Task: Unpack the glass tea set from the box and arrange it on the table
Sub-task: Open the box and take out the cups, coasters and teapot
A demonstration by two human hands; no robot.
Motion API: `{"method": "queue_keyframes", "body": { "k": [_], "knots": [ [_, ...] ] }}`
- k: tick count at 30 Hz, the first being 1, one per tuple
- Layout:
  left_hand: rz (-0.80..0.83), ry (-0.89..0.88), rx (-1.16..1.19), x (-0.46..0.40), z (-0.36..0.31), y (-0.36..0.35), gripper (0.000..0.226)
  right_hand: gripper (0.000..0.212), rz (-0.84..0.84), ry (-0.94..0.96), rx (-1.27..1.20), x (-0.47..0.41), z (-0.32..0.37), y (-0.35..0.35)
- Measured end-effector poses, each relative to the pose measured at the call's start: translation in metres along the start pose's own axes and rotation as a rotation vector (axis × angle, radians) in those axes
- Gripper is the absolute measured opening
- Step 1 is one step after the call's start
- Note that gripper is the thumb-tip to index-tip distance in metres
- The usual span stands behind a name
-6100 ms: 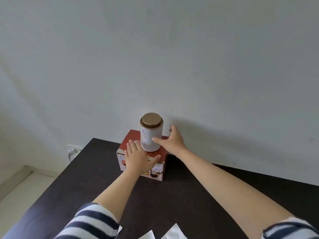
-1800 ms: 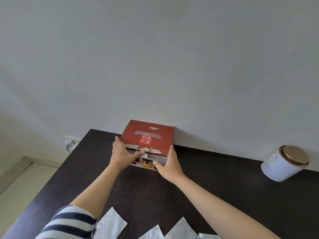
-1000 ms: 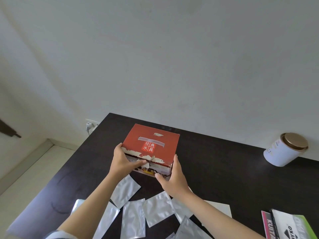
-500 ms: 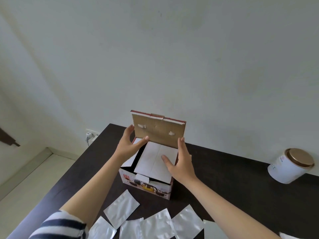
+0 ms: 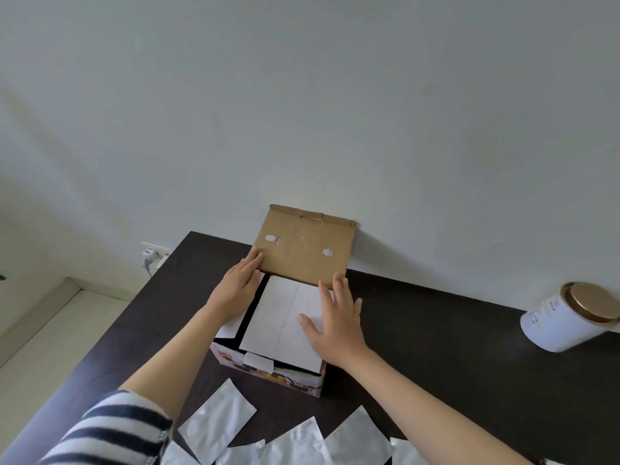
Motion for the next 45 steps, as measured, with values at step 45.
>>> {"method": "queue_keyframes", "body": {
  "k": [45],
  "knots": [
    [0.003,0.054,0.113,0.014,-0.006,0.011,0.061,0.074,0.100,-0.138,0.065,0.100,-0.020,0.105]
  ]
}}
Point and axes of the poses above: each hand's wrist, its own x-axis away from the middle knuckle, its own y-axis out of the back of the hand, z = x × y, the point moved 8 cm from there along -x, towards the middle knuckle, and after that the axes turned 15 degrees about -x, right-handed, at the moved point
